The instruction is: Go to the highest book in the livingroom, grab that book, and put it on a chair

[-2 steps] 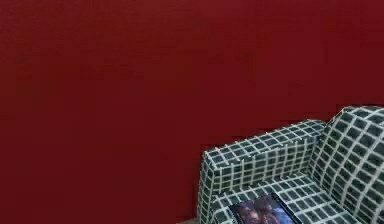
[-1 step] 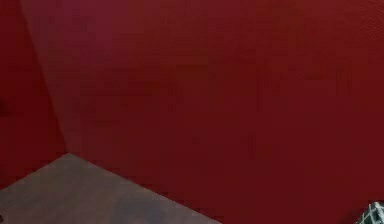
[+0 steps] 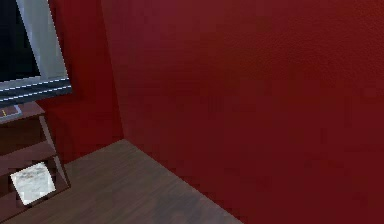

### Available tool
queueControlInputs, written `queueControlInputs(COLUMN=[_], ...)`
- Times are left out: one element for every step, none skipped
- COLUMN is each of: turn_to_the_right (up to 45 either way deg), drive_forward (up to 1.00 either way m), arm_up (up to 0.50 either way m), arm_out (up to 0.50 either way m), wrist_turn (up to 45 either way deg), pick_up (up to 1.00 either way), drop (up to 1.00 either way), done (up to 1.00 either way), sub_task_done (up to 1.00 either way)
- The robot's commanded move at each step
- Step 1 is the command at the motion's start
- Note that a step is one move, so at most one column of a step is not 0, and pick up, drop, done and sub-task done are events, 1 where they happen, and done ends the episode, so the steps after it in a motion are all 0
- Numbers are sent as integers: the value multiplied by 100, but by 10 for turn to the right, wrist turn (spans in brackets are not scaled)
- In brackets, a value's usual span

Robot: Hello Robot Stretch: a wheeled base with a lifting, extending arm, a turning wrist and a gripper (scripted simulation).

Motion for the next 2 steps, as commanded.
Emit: queueControlInputs(turn_to_the_right=[0,0], drive_forward=[0,0], arm_up=[50,10], arm_out=[0,0], wrist_turn=[0,0], pick_up=[0,0], drop=[0,0], done=[0,0], sub_task_done=[0,0])
